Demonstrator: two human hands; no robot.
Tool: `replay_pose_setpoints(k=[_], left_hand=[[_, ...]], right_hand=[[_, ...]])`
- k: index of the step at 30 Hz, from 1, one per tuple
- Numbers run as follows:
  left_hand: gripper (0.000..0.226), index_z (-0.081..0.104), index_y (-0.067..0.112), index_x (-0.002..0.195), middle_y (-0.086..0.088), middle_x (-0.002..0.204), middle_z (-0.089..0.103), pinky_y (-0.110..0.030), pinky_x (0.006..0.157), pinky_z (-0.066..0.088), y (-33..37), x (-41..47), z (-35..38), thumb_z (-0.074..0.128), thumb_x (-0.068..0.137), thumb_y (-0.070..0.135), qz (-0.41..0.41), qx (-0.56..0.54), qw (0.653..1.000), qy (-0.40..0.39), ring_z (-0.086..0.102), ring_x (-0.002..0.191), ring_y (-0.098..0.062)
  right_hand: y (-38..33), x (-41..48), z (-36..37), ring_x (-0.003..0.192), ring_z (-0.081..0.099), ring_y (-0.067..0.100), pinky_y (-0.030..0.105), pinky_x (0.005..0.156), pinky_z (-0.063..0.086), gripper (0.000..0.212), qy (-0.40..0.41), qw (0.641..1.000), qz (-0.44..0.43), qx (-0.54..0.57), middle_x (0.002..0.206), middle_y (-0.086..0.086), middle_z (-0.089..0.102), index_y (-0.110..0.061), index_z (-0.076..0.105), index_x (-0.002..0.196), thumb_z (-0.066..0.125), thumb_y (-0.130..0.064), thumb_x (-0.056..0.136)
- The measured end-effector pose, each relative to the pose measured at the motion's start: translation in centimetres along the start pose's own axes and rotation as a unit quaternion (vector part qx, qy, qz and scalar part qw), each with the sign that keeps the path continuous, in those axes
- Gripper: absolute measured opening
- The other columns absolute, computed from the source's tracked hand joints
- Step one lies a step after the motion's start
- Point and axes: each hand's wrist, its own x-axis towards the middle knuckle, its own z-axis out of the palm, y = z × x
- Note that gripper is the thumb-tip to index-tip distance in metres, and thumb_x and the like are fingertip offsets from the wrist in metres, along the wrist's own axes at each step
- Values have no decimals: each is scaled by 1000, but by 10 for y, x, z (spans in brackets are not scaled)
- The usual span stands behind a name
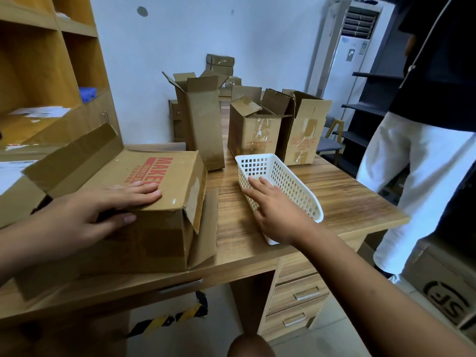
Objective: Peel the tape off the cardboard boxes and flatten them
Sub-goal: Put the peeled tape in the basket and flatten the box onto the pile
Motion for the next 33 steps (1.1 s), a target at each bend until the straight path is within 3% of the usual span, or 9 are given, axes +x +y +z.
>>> replay_pose_setpoints(k=[3,7,11,16,18,21,27,30,33], left_hand=[[46,47,58,138,29,144,49,-42,111,42,9,-1,-3,47,92,65,2,-7,1000,1,46,137,-3],[56,39,60,142,34,151,37,-49,117,32,17,-1,-8,57,91,43,32,-3,999,-9,31,145,-2],[51,36,65,140,39,150,34,-48,117,33,24,-3,-8,50,91,65,34,-4,999,-6,28,145,4],[57,35,69,137,42,146,35,-45,118,32,34,-7,-10,43,82,79,36,-6,999,5,27,142,10],[51,39,69,135,44,143,38,-42,117,33,41,-11,-11,43,84,77,35,-13,999,17,29,140,13],[40,51,61,132,40,138,48,-38,112,39,52,-19,-10,48,92,65,51,-20,996,65,38,135,12],[38,65,41,127,25,135,59,-41,106,48,56,-35,-10,54,94,55,77,-22,990,117,50,131,2],[41,64,36,129,21,139,57,-46,109,45,55,-42,-10,51,96,58,81,19,990,118,49,134,-1],[46,62,32,130,17,142,56,-44,113,42,56,-47,-8,45,98,60,79,80,986,126,48,134,-1]], right_hand=[[0,1,-1,157,-2,16,37,127,1,59,4,1000,2,-3,170,-5,8,-26,29,159,44,-21,102],[0,-1,-2,157,-7,18,41,127,-5,57,23,999,5,-26,170,-9,11,-33,31,158,44,-30,102],[-2,-6,-9,157,-7,22,39,126,-8,55,67,996,19,-47,169,-10,15,-37,33,156,43,-46,103],[-22,-5,-8,152,22,13,38,125,21,49,164,980,-14,110,155,-7,43,-26,48,149,55,-36,101],[-37,-4,-5,142,33,4,29,119,30,49,173,968,-34,179,151,-12,44,-27,48,148,57,-32,101],[-60,2,-1,143,27,-3,13,113,22,51,143,958,-69,239,158,-16,33,-32,43,151,57,-31,102],[-92,22,1,155,5,8,30,125,7,47,68,968,-136,200,166,-12,24,-37,39,154,43,-38,107],[-93,22,0,154,10,8,34,125,7,45,57,974,-141,170,163,-13,31,-39,42,151,38,-44,107],[-91,17,1,147,27,12,42,124,22,49,90,974,-159,137,155,-9,41,-36,47,149,35,-51,105]])
